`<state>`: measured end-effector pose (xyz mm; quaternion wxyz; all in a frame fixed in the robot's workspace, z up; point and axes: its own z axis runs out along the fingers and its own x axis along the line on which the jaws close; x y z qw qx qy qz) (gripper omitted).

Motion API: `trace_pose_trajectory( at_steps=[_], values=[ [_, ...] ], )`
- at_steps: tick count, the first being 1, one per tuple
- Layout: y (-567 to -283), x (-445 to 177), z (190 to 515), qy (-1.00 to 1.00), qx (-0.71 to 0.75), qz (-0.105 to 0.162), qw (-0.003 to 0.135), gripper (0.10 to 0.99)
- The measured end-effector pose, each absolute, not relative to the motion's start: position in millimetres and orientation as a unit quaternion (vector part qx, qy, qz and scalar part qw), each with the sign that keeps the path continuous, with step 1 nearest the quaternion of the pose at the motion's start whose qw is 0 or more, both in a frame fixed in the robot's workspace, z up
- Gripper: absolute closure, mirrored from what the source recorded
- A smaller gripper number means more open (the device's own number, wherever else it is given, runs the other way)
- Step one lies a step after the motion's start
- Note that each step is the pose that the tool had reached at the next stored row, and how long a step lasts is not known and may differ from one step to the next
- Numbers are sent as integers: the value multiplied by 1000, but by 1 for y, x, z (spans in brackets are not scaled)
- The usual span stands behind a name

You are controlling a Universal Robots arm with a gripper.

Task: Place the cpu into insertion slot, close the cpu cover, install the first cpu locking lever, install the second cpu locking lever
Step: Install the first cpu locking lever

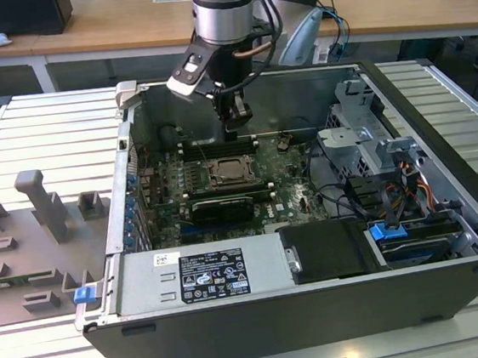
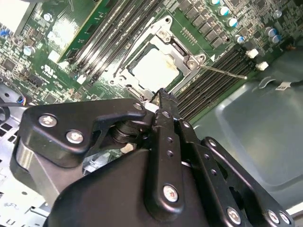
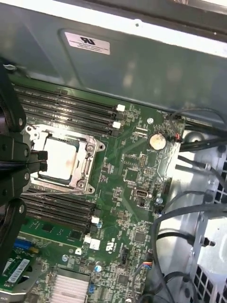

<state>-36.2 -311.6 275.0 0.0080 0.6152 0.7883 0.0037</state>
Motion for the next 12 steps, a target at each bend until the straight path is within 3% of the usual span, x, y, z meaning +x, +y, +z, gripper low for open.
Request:
trace_pose_trajectory(
  at_steps=[12],
  values=[
    [-312, -36, 275, 880, 476, 5, 7, 980]
  ],
)
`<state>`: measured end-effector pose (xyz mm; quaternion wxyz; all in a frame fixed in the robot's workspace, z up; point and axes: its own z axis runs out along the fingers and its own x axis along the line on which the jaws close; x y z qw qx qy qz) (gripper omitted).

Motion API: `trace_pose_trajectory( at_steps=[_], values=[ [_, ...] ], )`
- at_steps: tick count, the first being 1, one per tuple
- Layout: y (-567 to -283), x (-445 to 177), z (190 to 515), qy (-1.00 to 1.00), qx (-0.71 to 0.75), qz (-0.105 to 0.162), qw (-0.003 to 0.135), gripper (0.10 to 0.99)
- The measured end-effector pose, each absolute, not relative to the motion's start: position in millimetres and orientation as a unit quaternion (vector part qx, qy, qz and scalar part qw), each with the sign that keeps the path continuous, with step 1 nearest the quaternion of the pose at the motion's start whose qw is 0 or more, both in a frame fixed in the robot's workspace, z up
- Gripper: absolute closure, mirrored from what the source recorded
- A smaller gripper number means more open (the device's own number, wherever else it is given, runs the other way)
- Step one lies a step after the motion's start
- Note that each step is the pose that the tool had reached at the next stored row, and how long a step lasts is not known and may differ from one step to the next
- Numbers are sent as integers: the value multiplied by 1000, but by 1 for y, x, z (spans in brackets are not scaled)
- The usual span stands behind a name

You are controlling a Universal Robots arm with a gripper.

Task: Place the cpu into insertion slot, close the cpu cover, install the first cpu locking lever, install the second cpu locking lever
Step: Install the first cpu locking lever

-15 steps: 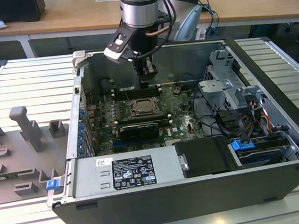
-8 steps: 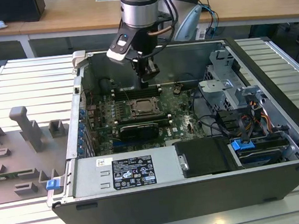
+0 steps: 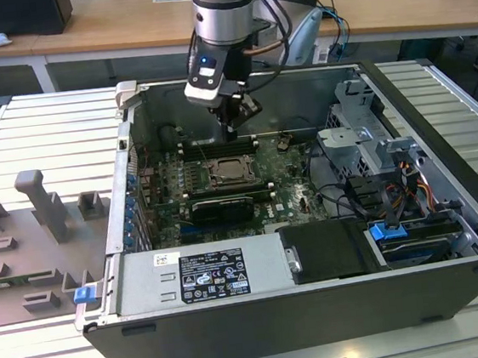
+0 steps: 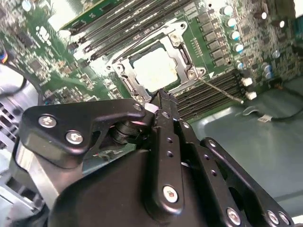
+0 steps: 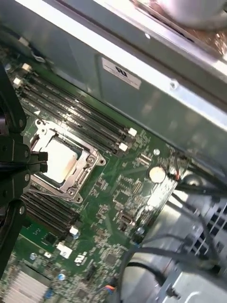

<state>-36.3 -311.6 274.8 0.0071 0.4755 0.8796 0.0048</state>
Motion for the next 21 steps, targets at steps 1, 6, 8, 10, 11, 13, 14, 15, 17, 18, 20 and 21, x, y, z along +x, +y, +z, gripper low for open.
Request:
trace_pose_trajectory(
  at_steps=[1, 6, 8, 10, 11, 13, 14, 15, 17, 18, 20, 21],
  values=[
    [-312, -36, 275, 886, 464, 5, 7, 980],
    [-312, -36, 274, 926, 377, 6, 7, 980],
    [-312, -36, 274, 935, 355, 6, 6, 980],
    [-312, -36, 274, 944, 329, 6, 6, 980],
    [-312, -36, 274, 951, 310, 6, 6, 980],
    [-312, -36, 274, 957, 292, 6, 6, 980],
    [-312, -36, 274, 960, 281, 6, 6, 980],
    [-312, -36, 274, 962, 272, 6, 6, 980],
    [-312, -36, 274, 972, 235, 6, 6, 980],
    [-312, -36, 274, 976, 218, 6, 6, 980],
    [-312, -36, 274, 981, 196, 6, 6, 980],
    [-312, -36, 274, 982, 188, 6, 6, 980]
  ],
)
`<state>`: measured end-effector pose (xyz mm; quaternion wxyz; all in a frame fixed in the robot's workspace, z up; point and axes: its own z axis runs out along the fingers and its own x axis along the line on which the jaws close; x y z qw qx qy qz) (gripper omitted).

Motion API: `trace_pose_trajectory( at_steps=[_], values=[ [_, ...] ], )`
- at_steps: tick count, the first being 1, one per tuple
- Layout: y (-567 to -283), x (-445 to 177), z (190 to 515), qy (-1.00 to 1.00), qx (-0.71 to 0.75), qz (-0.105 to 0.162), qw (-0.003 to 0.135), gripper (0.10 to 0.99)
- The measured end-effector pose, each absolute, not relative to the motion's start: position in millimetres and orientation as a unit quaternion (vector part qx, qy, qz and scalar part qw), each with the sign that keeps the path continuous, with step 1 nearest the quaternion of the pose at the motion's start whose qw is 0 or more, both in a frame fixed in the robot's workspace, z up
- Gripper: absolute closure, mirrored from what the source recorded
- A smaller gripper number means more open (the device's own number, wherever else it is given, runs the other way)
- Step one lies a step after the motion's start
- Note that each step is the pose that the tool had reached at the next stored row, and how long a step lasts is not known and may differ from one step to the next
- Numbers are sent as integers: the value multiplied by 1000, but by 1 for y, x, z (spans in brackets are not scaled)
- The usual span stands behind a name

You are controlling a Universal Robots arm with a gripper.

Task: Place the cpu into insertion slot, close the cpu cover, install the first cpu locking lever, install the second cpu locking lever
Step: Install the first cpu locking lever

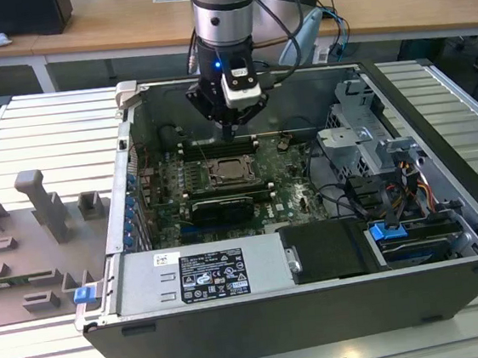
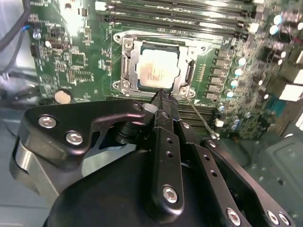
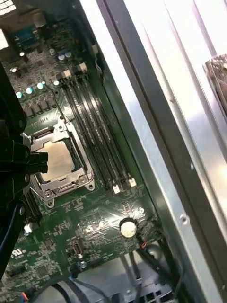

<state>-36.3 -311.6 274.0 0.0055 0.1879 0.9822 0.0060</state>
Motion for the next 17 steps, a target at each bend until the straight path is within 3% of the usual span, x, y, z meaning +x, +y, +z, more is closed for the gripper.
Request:
trace_pose_trajectory(
  at_steps=[17],
  values=[
    [-312, -36, 274, 1000, 1, 7, 4, 980]
  ],
)
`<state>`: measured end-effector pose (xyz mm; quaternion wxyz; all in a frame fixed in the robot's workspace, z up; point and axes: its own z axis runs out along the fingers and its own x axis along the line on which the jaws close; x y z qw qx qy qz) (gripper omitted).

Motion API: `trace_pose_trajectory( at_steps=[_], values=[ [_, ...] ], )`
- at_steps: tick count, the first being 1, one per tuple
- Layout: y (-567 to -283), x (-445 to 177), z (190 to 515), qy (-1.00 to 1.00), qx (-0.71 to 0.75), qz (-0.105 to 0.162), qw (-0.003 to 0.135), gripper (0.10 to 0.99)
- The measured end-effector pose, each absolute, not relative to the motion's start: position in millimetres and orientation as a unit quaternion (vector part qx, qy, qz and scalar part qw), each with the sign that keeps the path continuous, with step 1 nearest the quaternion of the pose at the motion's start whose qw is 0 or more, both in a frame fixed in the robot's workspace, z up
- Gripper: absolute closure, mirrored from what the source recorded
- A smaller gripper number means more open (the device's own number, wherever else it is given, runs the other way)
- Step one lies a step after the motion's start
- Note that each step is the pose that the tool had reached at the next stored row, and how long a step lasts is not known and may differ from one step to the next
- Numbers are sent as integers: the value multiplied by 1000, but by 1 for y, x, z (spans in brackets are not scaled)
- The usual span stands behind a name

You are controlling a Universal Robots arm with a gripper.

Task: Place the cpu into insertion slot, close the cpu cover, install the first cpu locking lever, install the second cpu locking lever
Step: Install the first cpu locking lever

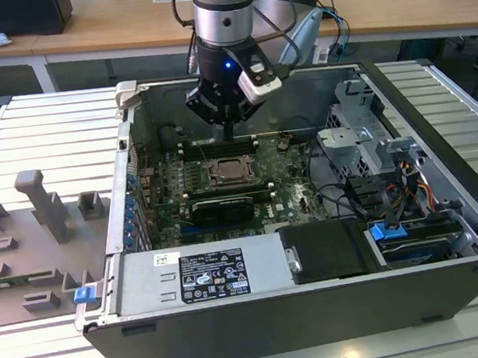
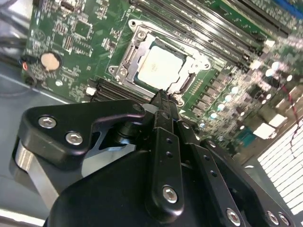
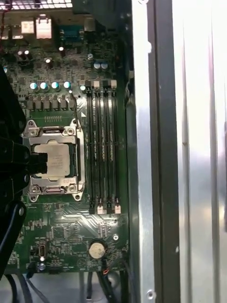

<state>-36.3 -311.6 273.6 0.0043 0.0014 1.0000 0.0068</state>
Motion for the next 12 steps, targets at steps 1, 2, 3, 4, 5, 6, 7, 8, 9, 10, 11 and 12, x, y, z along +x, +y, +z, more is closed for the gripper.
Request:
trace_pose_trajectory(
  at_steps=[1, 2, 3, 4, 5, 6, 7, 8, 9, 10, 11, 12],
  values=[
    [-312, -36, 274, 1000, -7, 7, 4, 980],
    [-312, -36, 274, 1000, -16, 7, 4, 980],
    [-312, -36, 274, 1000, -25, 7, 4, 980],
    [-312, -36, 274, 999, -35, 7, 4, 980],
    [-312, -36, 274, 999, -46, 7, 4, 980],
    [-312, -36, 274, 999, -54, 7, 4, 980],
    [-312, -36, 273, 998, -56, 7, 4, 980],
    [-312, -37, 273, 998, -57, 7, 4, 980],
    [-312, -42, 273, 998, -58, 8, 4, 980],
    [-312, -48, 273, 998, -58, 9, 4, 980],
    [-312, -52, 273, 998, -58, 9, 4, 980],
    [-312, -54, 273, 998, -58, 9, 4, 980]
  ],
)
